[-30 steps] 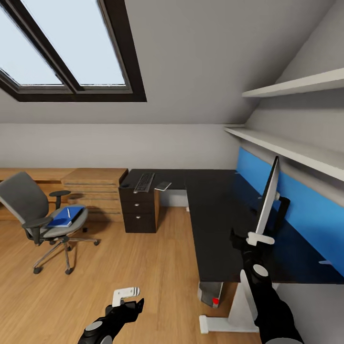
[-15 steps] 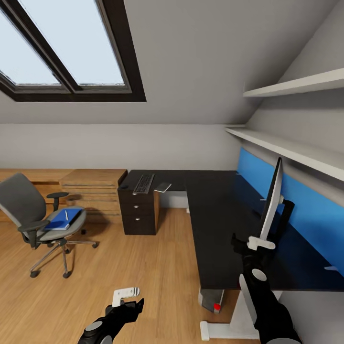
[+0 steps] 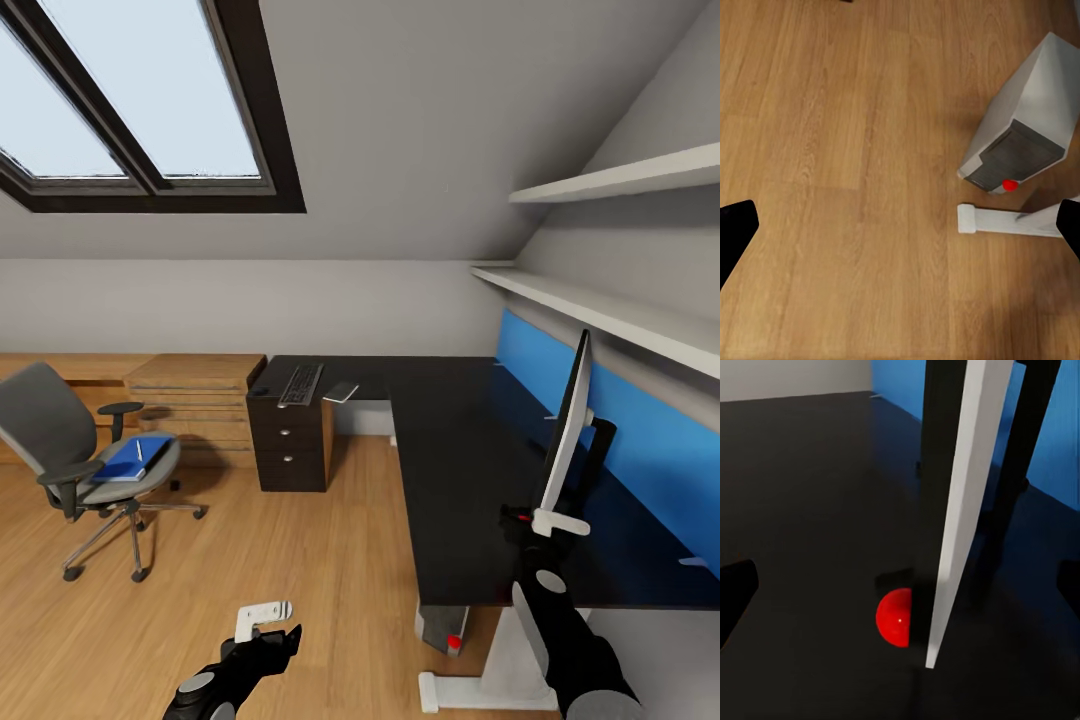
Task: In the bedroom, organize the workspace by keeping the computer under the desk, ensuring the monitor is on the desk, placing the keyboard on the desk next to the monitor, placing the mouse on the desk next to the keyboard, moving the folder from the swivel chair onto the desk next to the mouse, stacking the notebook on top of the folder with the pen on top of the notebook, and positioning the swivel chair next to the desk.
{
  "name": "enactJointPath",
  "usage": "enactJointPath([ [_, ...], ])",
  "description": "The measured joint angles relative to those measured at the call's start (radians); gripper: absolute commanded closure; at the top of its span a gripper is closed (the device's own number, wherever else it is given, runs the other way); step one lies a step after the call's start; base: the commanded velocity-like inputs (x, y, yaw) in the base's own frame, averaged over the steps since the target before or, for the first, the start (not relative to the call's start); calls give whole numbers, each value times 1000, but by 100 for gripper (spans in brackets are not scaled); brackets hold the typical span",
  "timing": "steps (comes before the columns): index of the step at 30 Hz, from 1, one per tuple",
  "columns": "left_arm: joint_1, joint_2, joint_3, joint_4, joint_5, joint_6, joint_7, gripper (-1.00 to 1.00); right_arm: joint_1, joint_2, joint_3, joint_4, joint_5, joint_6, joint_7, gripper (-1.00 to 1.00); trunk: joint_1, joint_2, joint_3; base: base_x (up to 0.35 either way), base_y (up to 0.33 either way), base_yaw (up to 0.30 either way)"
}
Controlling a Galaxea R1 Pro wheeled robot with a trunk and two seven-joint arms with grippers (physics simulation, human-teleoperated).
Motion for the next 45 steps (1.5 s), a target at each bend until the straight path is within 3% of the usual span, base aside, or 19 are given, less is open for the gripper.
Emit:
enactJointPath([
  [12,0,0,0,0,0,0,-1,-100,-12,-17,-4,9,-7,-15,0,-100,0,0,0,0,0,0],
  [20,0,0,0,0,-2,0,-1,-100,-13,-20,-4,6,-9,-81,-17,-100,0,0,0,0,0,0],
  [23,0,-1,-1,2,1,0,1,-100,-18,-21,-4,4,-10,-132,-65,-100,0,0,0,40,0,0],
  [28,0,-2,-2,13,2,0,2,-100,-19,-21,-4,4,-9,-178,-82,-100,0,0,0,185,0,0],
  [45,0,-6,-3,26,1,0,4,-100,-19,-29,-4,4,-8,-188,-93,-100,0,0,0,106,0,0],
])
